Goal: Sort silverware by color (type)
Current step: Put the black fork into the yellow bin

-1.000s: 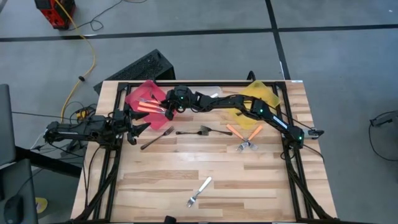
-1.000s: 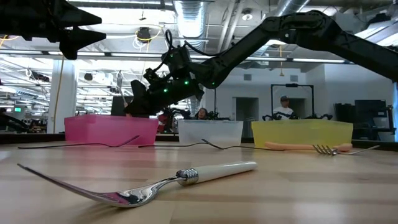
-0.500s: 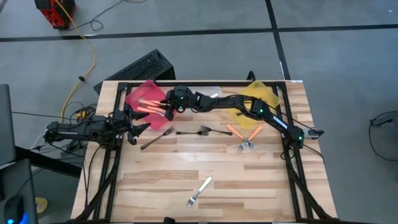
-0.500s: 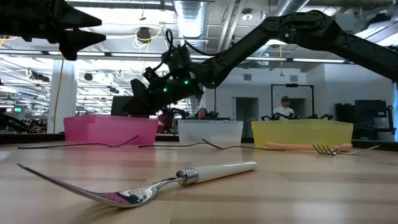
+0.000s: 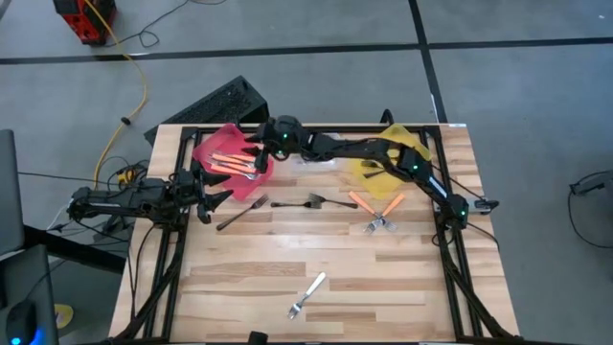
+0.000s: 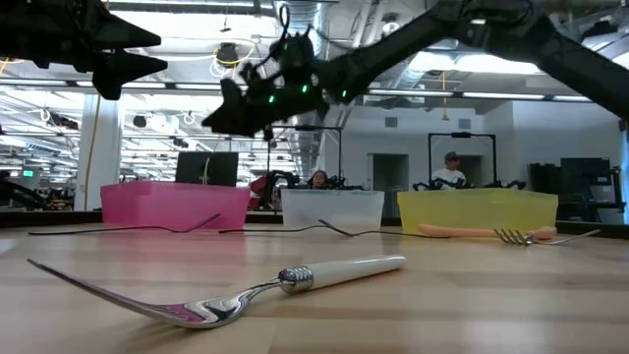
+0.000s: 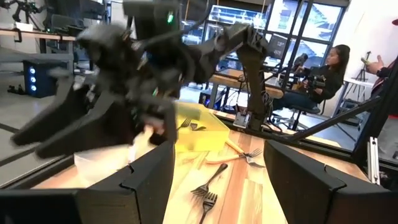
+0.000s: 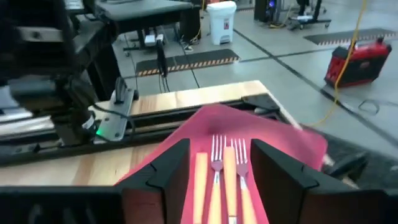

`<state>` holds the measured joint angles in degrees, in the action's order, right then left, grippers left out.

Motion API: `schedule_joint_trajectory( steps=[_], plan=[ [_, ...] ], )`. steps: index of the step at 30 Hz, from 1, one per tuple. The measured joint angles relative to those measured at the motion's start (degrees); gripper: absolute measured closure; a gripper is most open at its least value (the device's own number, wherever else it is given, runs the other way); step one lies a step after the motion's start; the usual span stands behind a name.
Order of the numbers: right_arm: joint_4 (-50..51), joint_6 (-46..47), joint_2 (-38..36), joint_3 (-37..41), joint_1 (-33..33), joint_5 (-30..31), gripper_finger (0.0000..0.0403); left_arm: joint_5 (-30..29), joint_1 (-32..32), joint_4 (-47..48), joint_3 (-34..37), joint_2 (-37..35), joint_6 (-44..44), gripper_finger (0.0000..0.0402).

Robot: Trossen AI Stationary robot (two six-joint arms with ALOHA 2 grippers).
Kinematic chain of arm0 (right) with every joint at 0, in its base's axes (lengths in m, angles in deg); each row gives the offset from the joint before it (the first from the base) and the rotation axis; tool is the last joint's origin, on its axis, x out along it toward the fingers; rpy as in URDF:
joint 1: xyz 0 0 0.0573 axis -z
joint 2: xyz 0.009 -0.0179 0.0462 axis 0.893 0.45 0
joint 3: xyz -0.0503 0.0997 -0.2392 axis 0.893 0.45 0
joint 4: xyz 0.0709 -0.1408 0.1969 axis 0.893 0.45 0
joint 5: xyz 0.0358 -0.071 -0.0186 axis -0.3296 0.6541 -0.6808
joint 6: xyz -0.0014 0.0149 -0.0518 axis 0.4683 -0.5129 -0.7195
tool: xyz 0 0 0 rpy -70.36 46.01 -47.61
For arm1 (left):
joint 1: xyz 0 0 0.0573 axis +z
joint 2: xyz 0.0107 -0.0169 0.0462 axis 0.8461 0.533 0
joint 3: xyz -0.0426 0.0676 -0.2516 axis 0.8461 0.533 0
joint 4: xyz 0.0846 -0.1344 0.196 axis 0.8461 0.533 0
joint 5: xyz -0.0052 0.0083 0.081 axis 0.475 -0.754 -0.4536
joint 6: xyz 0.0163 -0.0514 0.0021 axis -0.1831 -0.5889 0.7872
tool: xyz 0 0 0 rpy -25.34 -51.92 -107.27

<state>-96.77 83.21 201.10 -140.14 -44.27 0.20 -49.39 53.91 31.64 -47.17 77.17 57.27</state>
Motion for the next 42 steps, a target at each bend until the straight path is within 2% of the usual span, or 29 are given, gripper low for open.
schedule_joint_trajectory(
  steps=[4,12,17,20,29,34,39,42],
  plan=[
    [9.32,-7.12,-6.16,0.02,0.15,-0.15,0.0215,-0.63,0.00,2.08,0.00,0.01,-0.45,0.0168],
    [36.54,-21.50,-23.39,0.00,0.79,0.46,0.0216,-1.40,0.00,2.41,-0.01,0.02,-2.19,0.0168],
    [51.71,-23.91,-32.84,0.00,1.49,4.79,0.0222,-1.49,0.01,2.39,-0.01,0.02,-2.50,0.0168],
    [61.38,-23.56,-36.80,0.00,1.92,5.30,0.0225,-1.51,0.02,2.39,-0.01,0.02,-3.05,0.0168],
    [87.77,-17.24,-43.49,0.76,2.60,9.21,0.0226,-1.51,0.00,2.41,0.00,0.02,-4.55,0.0168],
    [93.11,-12.85,-47.25,5.47,2.36,9.25,0.0226,-1.86,0.00,8.17,0.00,0.07,-10.08,0.0168],
    [92.10,-11.34,-51.76,12.83,1.62,9.25,0.0226,-1.76,0.00,17.48,-0.01,1.61,-16.19,0.0168],
    [91.47,-10.71,-54.76,16.96,1.73,9.27,0.0226,-0.81,0.00,19.08,0.00,4.92,-18.06,0.0168]
  ],
)
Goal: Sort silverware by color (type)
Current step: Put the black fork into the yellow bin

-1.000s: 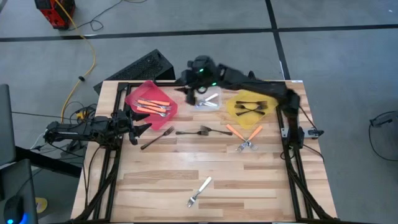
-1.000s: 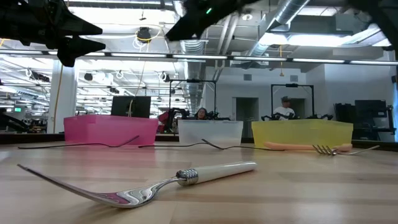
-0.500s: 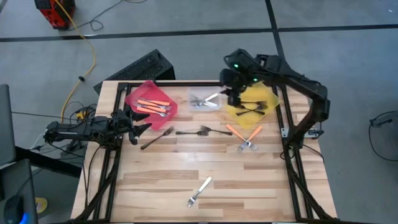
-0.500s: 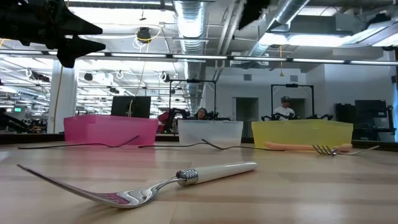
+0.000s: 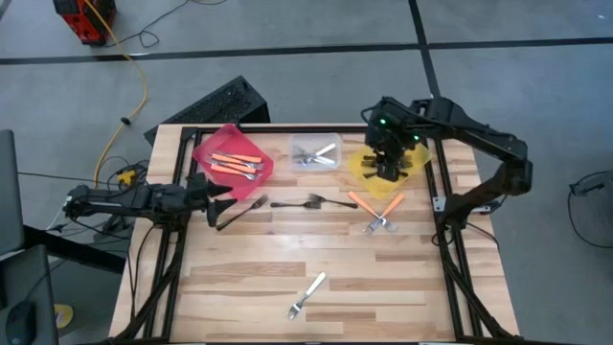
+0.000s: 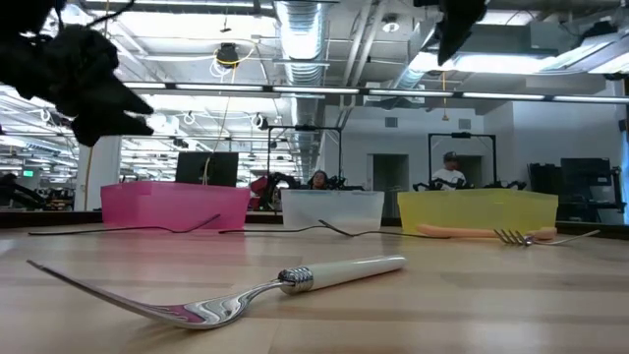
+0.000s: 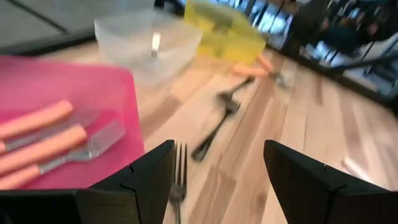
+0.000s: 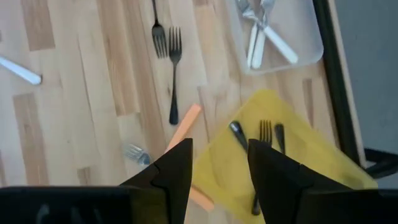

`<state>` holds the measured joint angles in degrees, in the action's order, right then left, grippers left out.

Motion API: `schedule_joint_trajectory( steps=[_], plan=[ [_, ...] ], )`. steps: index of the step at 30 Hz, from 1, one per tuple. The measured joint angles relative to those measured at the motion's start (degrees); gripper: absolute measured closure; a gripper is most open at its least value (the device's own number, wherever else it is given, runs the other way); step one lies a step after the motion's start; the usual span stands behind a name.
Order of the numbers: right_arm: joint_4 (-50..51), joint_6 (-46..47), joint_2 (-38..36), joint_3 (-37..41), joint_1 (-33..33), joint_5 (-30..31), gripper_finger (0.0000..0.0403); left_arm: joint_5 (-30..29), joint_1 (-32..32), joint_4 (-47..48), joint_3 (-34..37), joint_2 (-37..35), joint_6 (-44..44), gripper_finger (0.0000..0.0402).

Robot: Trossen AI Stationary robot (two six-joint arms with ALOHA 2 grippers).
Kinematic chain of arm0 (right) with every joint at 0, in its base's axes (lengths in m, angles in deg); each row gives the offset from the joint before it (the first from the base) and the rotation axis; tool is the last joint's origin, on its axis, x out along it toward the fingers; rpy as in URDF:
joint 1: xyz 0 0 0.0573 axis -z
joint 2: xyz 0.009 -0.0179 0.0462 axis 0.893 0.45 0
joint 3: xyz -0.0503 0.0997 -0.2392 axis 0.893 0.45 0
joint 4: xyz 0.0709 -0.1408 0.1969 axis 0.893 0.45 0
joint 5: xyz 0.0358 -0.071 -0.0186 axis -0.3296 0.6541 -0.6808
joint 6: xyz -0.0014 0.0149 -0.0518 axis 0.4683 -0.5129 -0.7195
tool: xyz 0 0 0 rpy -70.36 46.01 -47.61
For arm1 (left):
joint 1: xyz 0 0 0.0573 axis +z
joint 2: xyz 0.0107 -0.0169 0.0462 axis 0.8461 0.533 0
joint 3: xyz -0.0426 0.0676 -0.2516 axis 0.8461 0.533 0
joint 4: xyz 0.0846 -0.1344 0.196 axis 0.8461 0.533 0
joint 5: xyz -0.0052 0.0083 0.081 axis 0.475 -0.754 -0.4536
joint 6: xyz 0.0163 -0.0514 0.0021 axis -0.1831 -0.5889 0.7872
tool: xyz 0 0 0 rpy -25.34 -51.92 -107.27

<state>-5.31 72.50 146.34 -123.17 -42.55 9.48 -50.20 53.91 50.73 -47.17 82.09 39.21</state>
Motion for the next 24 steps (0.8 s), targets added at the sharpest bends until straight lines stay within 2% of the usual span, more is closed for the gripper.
schedule_joint_trajectory(
  steps=[6,10,14,24],
  plan=[
    [-2.30,3.13,-5.48,6.91,0.00,0.07,0.0226,-1.00,0.00,0.15,0.00,10.85,-2.92,0.0168],
    [-2.44,5.12,-8.83,9.90,-0.09,0.09,0.0226,0.80,-0.87,-1.22,0.00,19.58,-5.20,0.0168],
    [-3.93,6.30,-11.38,12.13,-0.07,0.09,0.0226,1.87,-4.06,-6.45,-0.01,27.86,-6.61,0.0168],
    [-5.52,7.35,-14.37,14.27,-0.07,0.09,0.0226,-5.87,-13.58,-7.65,-6.46,45.49,-7.46,0.0168]
  ],
)
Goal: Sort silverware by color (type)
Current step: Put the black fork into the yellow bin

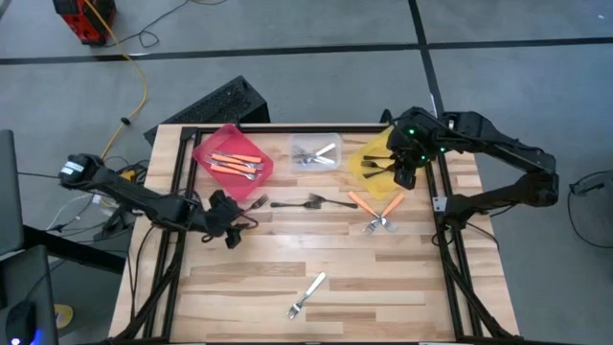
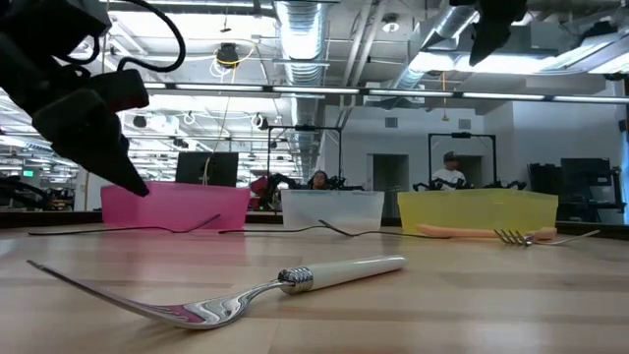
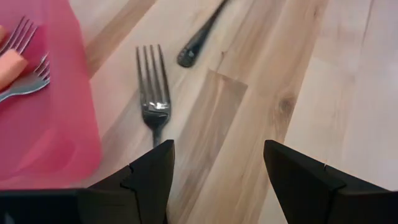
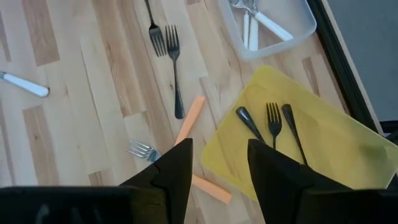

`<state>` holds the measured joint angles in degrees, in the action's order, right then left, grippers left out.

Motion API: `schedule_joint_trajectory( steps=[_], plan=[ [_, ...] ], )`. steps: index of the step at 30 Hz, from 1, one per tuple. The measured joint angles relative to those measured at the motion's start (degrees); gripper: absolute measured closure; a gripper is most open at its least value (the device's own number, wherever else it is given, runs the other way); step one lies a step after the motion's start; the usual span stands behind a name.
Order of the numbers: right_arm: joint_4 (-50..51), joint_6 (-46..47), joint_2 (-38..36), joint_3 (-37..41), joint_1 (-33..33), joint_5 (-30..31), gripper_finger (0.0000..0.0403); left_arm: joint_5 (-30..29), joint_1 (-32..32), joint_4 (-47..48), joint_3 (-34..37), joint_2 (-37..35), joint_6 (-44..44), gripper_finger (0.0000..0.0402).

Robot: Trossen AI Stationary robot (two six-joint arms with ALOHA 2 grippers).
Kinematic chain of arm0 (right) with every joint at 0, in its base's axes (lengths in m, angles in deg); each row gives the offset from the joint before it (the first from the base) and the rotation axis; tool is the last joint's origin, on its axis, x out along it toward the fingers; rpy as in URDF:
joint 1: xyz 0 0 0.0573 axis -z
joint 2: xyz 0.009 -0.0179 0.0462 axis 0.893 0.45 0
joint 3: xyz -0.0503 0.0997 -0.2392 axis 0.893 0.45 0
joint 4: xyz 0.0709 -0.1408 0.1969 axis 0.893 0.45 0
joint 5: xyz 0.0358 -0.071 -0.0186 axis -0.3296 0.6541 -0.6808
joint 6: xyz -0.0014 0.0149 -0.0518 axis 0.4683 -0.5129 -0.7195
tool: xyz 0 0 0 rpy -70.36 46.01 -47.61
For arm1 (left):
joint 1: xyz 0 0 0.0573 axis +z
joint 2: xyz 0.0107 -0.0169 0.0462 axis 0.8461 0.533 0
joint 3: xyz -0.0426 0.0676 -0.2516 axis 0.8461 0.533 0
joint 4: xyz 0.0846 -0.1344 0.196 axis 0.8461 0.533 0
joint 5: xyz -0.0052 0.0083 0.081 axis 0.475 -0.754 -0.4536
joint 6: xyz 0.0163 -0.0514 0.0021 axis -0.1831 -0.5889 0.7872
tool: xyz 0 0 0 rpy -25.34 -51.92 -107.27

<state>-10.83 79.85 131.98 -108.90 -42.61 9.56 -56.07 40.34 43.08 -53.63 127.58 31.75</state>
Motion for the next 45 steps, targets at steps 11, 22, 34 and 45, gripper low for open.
schedule_joint_trajectory(
  steps=[11,22,34,45],
  plan=[
    [-0.82,-0.03,0.44,0.00,0.00,0.02,0.0226,-5.41,-2.16,2.56,-1.30,10.59,-10.07,0.0168],
    [-1.06,-0.05,0.48,0.00,0.00,0.02,0.0226,-1.66,-2.05,3.64,-0.67,10.54,-14.08,0.0168],
    [-1.04,-0.04,0.48,0.00,0.00,0.01,0.0226,6.45,-2.12,-10.25,1.72,10.51,-11.86,0.0168],
    [-1.01,-0.03,0.48,-0.01,0.00,-0.02,0.0226,-0.84,-2.12,-13.55,1.78,10.53,-16.89,0.0169]
  ],
)
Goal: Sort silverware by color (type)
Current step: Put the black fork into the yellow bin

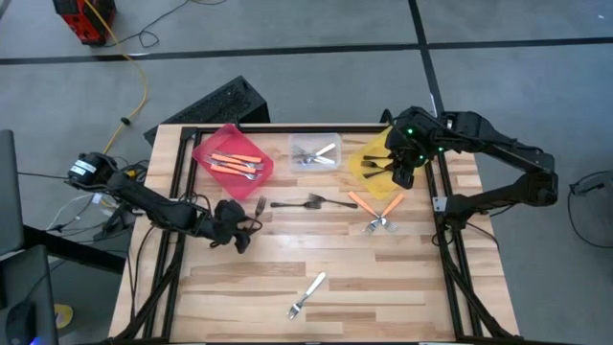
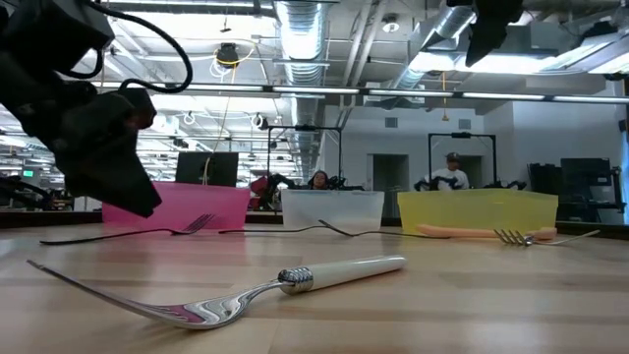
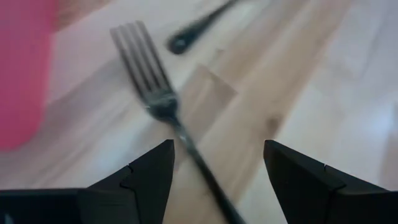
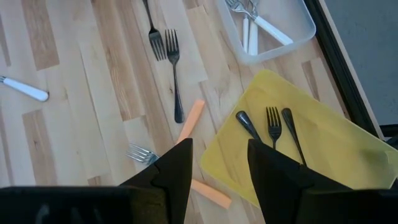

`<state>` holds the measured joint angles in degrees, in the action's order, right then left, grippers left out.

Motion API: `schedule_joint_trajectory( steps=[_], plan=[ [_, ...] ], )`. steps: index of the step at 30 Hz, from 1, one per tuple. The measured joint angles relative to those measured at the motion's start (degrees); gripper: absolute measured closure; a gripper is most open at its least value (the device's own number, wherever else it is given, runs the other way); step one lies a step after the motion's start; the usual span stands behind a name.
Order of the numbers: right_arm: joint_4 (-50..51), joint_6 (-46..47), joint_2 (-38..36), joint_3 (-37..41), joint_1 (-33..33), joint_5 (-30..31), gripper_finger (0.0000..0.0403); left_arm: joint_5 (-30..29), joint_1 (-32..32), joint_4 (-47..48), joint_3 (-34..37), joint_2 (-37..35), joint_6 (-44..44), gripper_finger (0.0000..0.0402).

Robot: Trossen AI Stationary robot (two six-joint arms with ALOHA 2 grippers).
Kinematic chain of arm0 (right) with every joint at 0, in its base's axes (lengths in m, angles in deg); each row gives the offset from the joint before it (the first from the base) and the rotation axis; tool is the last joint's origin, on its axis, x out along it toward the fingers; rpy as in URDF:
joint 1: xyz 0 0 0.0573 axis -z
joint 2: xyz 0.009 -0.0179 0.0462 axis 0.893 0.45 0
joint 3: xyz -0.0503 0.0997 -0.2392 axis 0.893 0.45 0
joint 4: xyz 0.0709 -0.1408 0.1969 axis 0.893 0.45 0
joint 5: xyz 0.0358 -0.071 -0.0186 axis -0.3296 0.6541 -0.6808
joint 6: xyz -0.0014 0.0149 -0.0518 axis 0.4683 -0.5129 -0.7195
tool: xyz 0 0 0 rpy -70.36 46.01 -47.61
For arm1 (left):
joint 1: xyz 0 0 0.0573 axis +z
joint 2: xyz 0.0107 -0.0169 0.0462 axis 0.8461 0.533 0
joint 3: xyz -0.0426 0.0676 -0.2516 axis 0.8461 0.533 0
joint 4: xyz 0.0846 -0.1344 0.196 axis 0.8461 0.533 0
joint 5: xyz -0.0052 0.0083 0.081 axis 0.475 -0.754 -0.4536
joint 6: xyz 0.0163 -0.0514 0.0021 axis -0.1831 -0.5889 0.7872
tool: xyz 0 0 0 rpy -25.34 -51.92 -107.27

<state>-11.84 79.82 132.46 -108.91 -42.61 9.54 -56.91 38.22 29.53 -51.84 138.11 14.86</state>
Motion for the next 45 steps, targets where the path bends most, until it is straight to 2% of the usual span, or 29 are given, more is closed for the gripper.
schedule_joint_trajectory(
  steps=[5,12,26,32,35,39,45],
  plan=[
    [0.00,-0.02,0.00,-0.01,0.00,-0.02,0.0226,-1.70,-0.02,3.93,0.00,0.02,-2.23,0.0198],
    [0.01,-0.02,0.00,-0.01,0.00,-0.07,0.0226,-1.55,-1.95,-1.28,-0.02,0.02,3.66,0.0242],
    [0.00,0.00,0.00,-0.01,0.00,-0.11,0.0226,-1.51,-2.11,-3.58,-0.02,0.02,1.48,0.0246],
    [0.02,0.00,0.00,-0.01,0.00,-0.13,0.0226,-4.00,-1.87,-5.66,-0.04,0.02,2.21,0.0246],
    [0.00,0.00,0.00,-0.01,0.00,-0.13,0.0226,-3.08,-1.84,-5.42,-0.04,0.02,3.97,0.0245],
    [0.00,0.00,0.00,-0.01,0.02,-0.13,0.0226,-2.99,-1.86,2.04,-2.48,0.02,6.36,0.0236],
    [0.00,0.02,0.00,-0.01,0.02,-0.15,0.0226,-6.82,-1.81,14.09,-9.17,0.02,7.98,0.0205]
  ],
)
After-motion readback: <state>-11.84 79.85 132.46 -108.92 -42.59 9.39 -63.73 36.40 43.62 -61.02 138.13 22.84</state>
